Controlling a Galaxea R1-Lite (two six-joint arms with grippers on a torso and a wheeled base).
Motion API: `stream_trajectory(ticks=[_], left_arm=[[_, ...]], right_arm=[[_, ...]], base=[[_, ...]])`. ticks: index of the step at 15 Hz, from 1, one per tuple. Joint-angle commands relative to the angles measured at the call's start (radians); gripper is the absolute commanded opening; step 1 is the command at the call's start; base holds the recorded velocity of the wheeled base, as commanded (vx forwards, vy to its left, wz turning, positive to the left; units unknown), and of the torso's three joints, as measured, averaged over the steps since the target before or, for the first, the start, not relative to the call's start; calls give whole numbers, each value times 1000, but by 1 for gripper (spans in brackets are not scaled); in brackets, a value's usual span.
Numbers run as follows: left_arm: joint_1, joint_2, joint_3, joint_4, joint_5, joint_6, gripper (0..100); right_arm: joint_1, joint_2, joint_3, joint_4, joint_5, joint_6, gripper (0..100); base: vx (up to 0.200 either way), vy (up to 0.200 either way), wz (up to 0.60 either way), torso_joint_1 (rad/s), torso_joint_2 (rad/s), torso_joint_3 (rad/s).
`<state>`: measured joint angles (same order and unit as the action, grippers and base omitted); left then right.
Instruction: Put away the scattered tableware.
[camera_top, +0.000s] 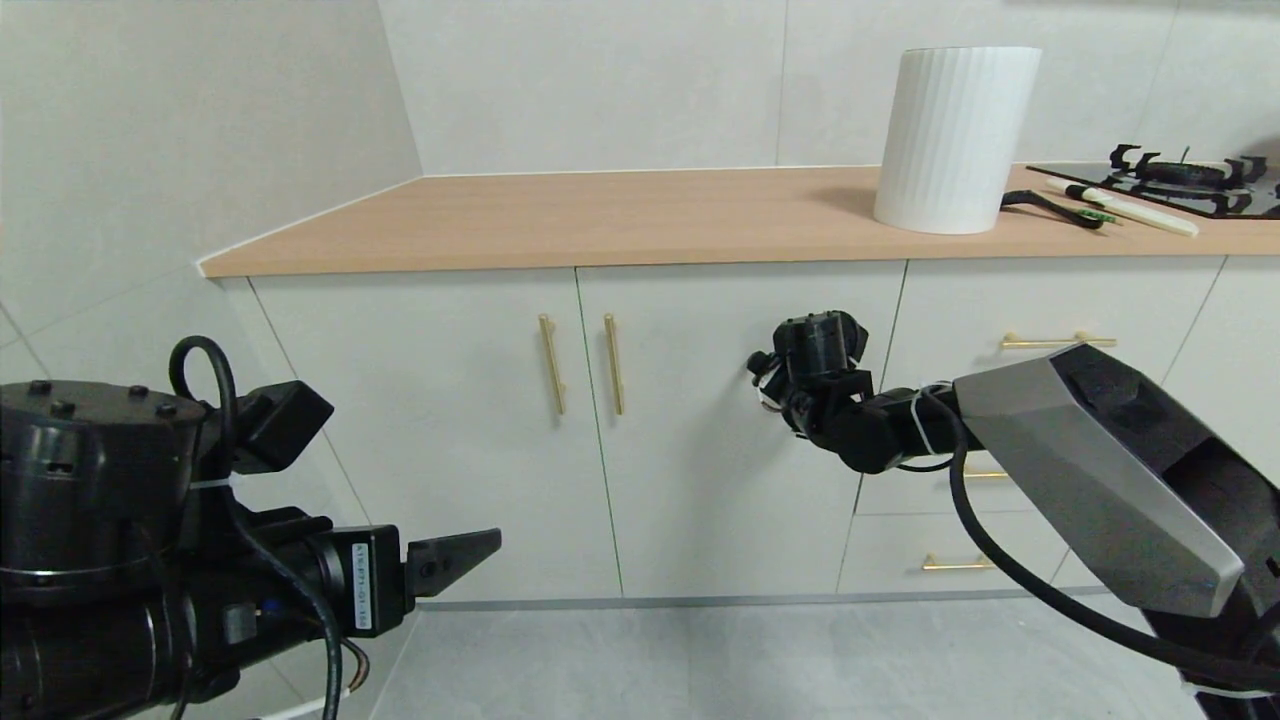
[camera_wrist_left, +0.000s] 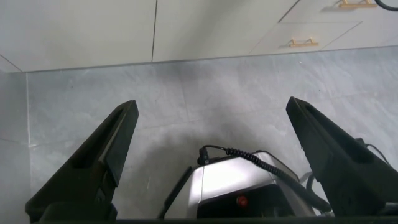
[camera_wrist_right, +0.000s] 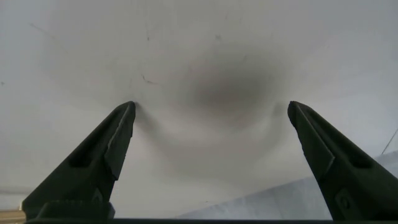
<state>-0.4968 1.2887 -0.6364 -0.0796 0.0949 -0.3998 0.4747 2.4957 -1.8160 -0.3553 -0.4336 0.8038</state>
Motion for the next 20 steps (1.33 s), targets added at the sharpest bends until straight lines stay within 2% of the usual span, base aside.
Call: stream_trajectory(ticks=[1, 3, 7, 8, 11, 14, 16, 18, 19, 20], left_arm=[[0, 1, 0, 0, 0, -1, 100], [1, 0, 0, 0, 0, -1, 100], [1, -8, -2, -2, 0, 1, 100], [1, -20, -5, -2, 2, 2, 100], [6, -81, -9, -2, 5, 9, 100], [32, -226, 21, 1, 12, 15, 100], [78, -376, 98, 6, 14, 50, 100], [110, -583, 196, 18, 12, 73, 100], [119, -692, 219, 49, 14, 85, 100], [149, -798, 221, 118, 14, 96, 100]], right_arm=[[4, -32, 29, -1, 3, 0, 100], [18, -123, 127, -4, 24, 2, 100], [65, -486, 457, -28, 199, -14, 100], [67, -601, 555, -56, 236, -69, 100], [82, -844, 791, -111, 233, -230, 100], [76, -1196, 1077, -132, 222, -393, 100], [62, -1451, 1239, -128, 184, -549, 100], [12, -1700, 1330, -88, 167, -653, 100], [-13, -1821, 1343, -24, 165, -677, 100], [-82, -1922, 1357, 68, 165, -683, 100]], base=[[0, 0, 0, 0, 0, 0], [0, 0, 0, 0, 0, 0], [0, 0, 0, 0, 0, 0], [0, 0, 0, 0, 0, 0], [0, 0, 0, 0, 0, 0], [0, 0, 0, 0, 0, 0], [0, 0, 0, 0, 0, 0], [0, 0, 0, 0, 0, 0], [0, 0, 0, 0, 0, 0], [0, 0, 0, 0, 0, 0]])
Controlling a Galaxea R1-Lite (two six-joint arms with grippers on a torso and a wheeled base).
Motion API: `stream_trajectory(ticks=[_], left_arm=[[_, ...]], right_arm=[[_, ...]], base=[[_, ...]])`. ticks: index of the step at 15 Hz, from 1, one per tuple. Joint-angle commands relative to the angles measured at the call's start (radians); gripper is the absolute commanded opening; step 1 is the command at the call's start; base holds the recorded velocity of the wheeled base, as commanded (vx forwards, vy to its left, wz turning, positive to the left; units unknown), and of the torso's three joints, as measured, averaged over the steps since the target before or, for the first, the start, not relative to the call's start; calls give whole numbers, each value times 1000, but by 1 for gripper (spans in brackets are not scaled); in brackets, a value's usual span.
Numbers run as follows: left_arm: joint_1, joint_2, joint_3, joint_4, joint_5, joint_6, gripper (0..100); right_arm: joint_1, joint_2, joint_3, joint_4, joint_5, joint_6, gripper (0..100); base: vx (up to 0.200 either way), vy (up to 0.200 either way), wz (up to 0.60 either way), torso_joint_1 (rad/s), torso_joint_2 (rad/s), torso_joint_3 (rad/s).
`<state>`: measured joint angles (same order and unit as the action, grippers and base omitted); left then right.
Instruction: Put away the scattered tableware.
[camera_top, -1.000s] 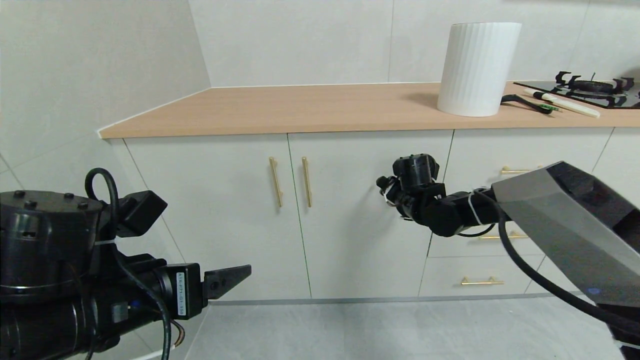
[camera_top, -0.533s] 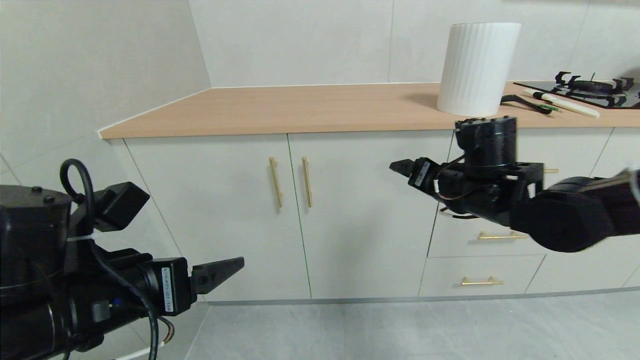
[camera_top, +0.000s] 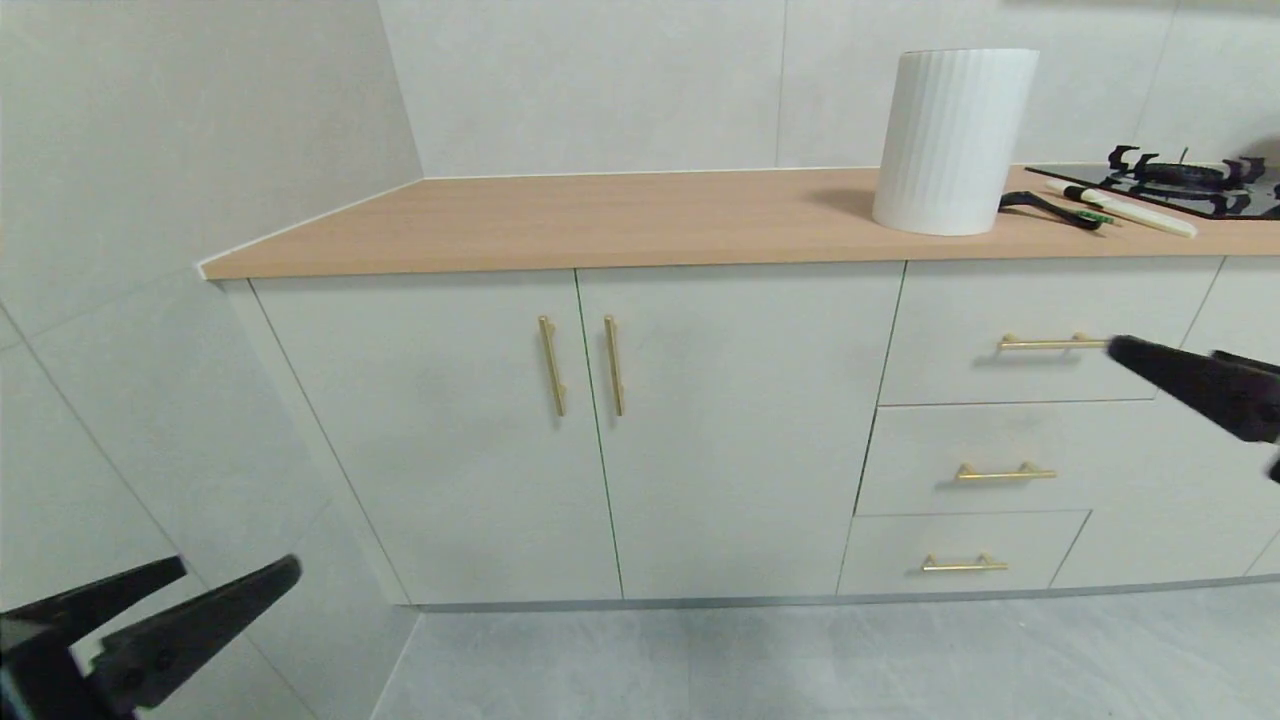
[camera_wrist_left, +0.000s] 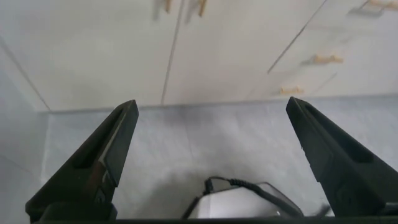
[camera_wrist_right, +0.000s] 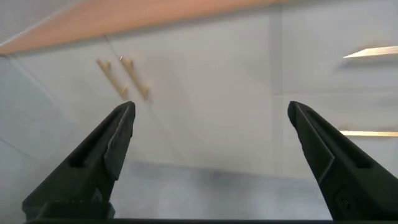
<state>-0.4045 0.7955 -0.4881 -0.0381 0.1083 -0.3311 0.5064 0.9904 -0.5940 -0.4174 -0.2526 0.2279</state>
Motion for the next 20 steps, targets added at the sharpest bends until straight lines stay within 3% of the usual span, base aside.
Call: stream_trajectory(ticks=[1, 4, 6, 9, 10, 11, 12, 13, 14, 15, 16, 19, 20], left_arm=[[88, -392, 71, 144, -1, 43, 100], [185, -625, 75, 305, -4, 121, 100], [248, -700, 123, 343, 8, 155, 100], [273, -697, 181, 323, 111, 158, 100], [303, -697, 189, 308, 122, 158, 100], [303, -697, 189, 308, 122, 158, 100], [349, -710, 189, 294, 122, 162, 100], [392, -774, 197, 300, 99, 211, 100], [401, -794, 206, 300, 87, 233, 100], [404, -796, 269, 279, 111, 268, 100], [406, -796, 290, 261, 116, 270, 100], [406, -796, 459, 33, 106, 334, 100], [404, -796, 488, -8, 40, 379, 100]], right_arm=[[-198, -504, 137, 210, -5, -107, 100], [-310, -788, 126, 448, -1, -137, 100], [-345, -894, 145, 572, -17, -153, 100], [-413, -889, 186, 560, -90, -108, 100], [-470, -918, 197, 560, -82, -111, 100], [-470, -918, 197, 560, -82, -111, 100], [-506, -984, 206, 577, 6, -120, 100], [-511, -990, 226, 575, 19, -116, 100], [-511, -990, 232, 574, 13, -114, 100], [-511, -990, 292, 574, 6, -120, 100], [-511, -990, 329, 571, 6, -122, 100], [-511, -990, 536, 399, 38, -153, 100], [-511, -990, 594, 359, 116, -226, 100]], base=[[0, 0, 0, 0, 0, 0], [0, 0, 0, 0, 0, 0], [0, 0, 0, 0, 0, 0], [0, 0, 0, 0, 0, 0], [0, 0, 0, 0, 0, 0], [0, 0, 0, 0, 0, 0], [0, 0, 0, 0, 0, 0], [0, 0, 0, 0, 0, 0], [0, 0, 0, 0, 0, 0], [0, 0, 0, 0, 0, 0], [0, 0, 0, 0, 0, 0], [0, 0, 0, 0, 0, 0], [0, 0, 0, 0, 0, 0]])
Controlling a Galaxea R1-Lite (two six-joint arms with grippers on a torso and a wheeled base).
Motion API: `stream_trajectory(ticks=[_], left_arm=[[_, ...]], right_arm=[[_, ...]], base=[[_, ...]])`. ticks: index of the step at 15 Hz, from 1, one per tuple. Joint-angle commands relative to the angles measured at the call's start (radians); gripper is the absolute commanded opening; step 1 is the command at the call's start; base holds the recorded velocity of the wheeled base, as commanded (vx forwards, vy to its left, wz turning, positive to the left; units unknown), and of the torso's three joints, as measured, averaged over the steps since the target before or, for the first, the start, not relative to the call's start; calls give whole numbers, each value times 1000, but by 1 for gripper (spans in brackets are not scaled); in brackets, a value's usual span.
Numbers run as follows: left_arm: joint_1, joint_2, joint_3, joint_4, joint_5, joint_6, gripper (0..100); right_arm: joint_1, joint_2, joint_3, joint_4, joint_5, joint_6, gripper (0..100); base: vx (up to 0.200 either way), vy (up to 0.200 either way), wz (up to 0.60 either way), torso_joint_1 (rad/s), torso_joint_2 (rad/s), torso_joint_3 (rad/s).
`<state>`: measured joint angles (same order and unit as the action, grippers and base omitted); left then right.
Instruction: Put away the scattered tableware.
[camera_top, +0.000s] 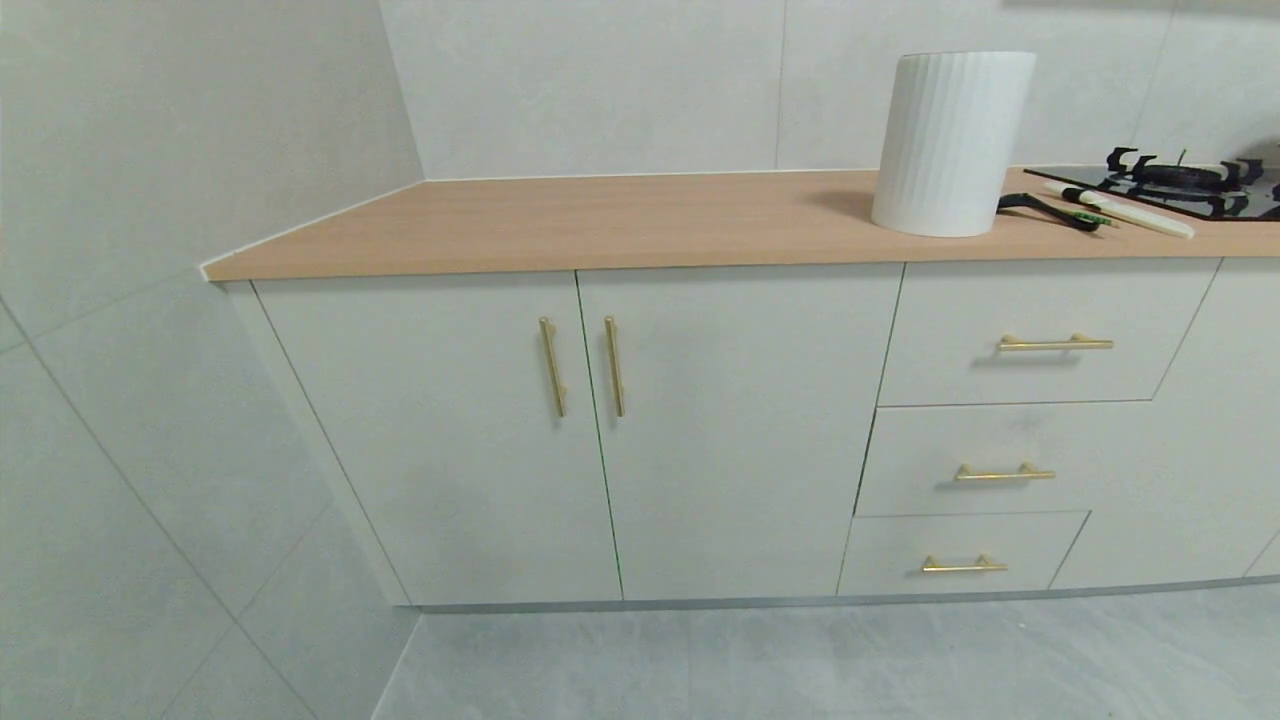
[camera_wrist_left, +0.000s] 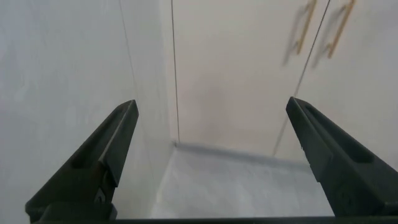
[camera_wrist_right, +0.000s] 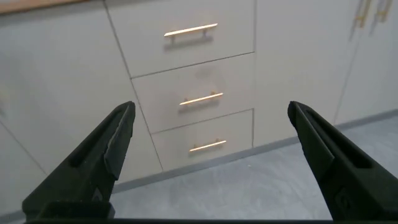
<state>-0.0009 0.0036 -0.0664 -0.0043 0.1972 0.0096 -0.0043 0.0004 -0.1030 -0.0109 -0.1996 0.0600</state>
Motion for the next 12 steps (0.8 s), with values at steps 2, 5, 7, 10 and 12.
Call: stream_trajectory(ticks=[2, 5, 7, 10, 12], left_arm=[[1, -4, 66, -37, -84, 43, 100], [2, -4, 65, -13, -173, 36, 100], [1, -4, 63, 12, -190, 32, 100], [1, -4, 63, 12, -190, 30, 100], [1, -4, 65, 9, -190, 9, 100]], right_arm=[[0, 0, 101, -26, 126, -66, 100], [0, 1, 101, 15, 209, -71, 100], [0, 1, 101, 15, 212, -68, 100], [0, 1, 103, 15, 212, -68, 100], [0, 1, 103, 15, 213, -68, 100]], base=[[0, 0, 0, 0, 0, 0], [0, 0, 0, 0, 0, 0], [0, 0, 0, 0, 0, 0], [0, 0, 0, 0, 0, 0], [0, 0, 0, 0, 0, 0]])
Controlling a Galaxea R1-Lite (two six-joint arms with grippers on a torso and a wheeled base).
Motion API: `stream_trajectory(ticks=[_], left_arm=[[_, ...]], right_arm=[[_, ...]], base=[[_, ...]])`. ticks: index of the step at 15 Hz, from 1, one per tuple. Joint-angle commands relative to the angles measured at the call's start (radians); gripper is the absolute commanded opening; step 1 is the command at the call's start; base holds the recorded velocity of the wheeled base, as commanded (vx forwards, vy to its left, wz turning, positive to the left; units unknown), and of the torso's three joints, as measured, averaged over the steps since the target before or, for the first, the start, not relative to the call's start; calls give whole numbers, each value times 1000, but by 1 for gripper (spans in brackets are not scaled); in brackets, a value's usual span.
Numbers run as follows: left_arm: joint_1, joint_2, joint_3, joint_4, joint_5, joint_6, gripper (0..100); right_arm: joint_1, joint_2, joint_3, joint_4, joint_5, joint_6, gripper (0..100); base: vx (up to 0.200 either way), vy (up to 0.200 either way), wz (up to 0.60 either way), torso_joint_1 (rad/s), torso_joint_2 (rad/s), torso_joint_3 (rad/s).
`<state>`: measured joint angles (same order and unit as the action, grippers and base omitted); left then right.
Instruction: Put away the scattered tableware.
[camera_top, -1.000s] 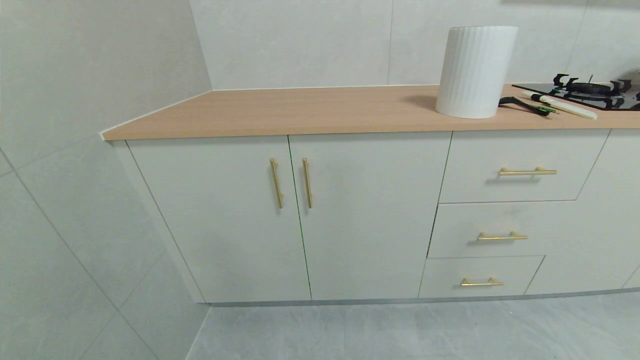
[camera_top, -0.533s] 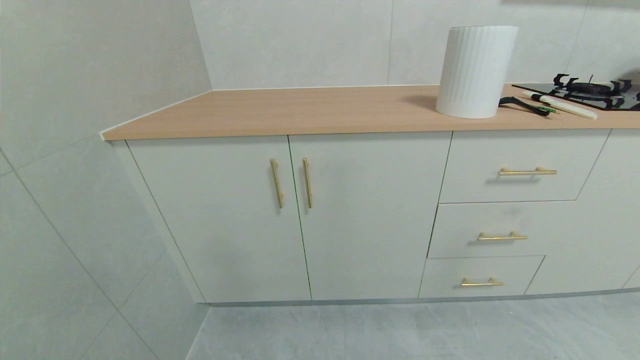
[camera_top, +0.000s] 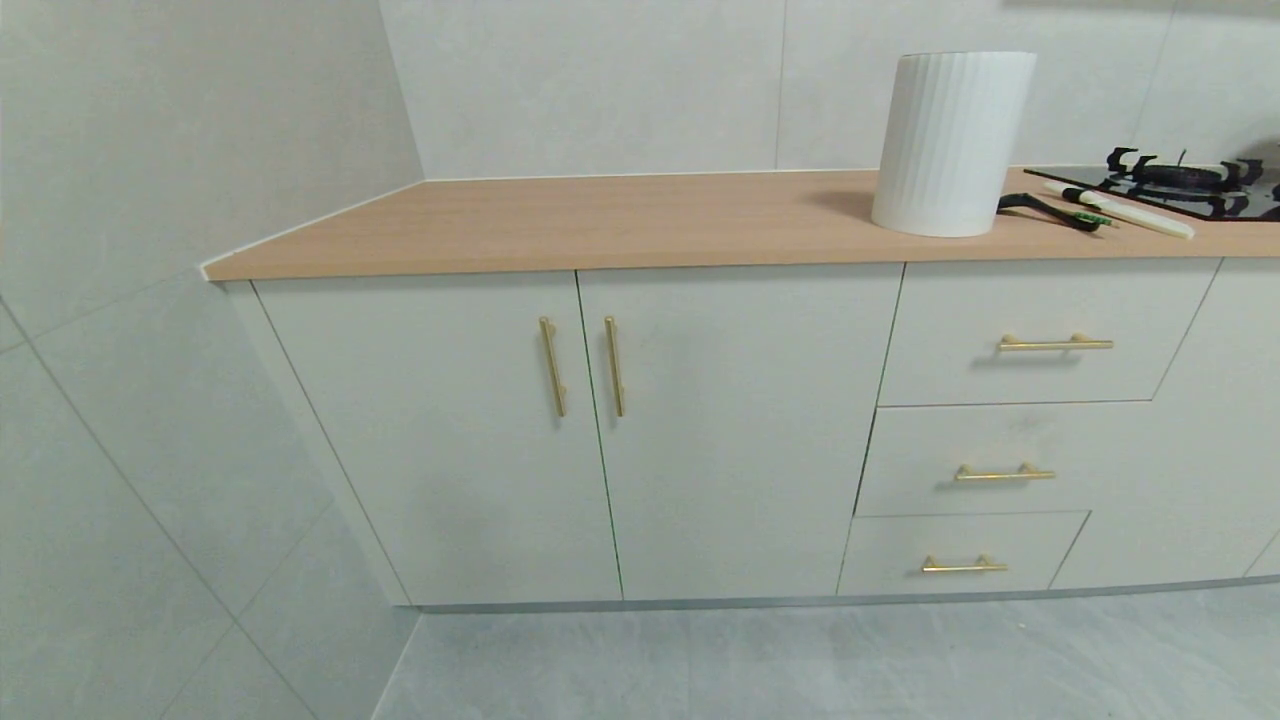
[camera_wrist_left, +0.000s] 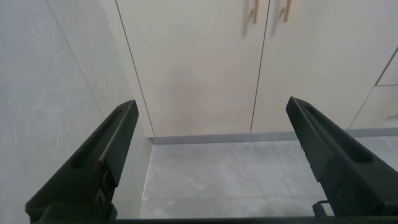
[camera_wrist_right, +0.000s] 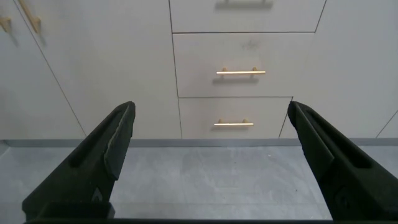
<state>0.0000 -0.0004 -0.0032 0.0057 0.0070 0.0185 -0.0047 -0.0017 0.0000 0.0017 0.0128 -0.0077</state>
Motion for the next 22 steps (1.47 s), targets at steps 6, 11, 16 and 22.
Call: stream_trajectory(ticks=[6, 11, 16, 22], left_arm=[[0, 0, 2, -1, 1, -20, 100], [0, 0, 2, -1, 1, -20, 100], [0, 0, 2, -1, 1, -20, 100], [0, 0, 2, -1, 1, -20, 100]], right_arm=[[2, 3, 0, 3, 0, 6, 100], [2, 3, -2, 3, 1, 8, 100], [2, 3, -2, 3, 1, 8, 100], [2, 3, 0, 3, 1, 8, 100]], base=[[0, 0, 0, 0, 0, 0], [0, -40, 0, 1, 1, 0], [0, -200, 0, 2, -1, 3], [0, -200, 0, 3, 1, 2]])
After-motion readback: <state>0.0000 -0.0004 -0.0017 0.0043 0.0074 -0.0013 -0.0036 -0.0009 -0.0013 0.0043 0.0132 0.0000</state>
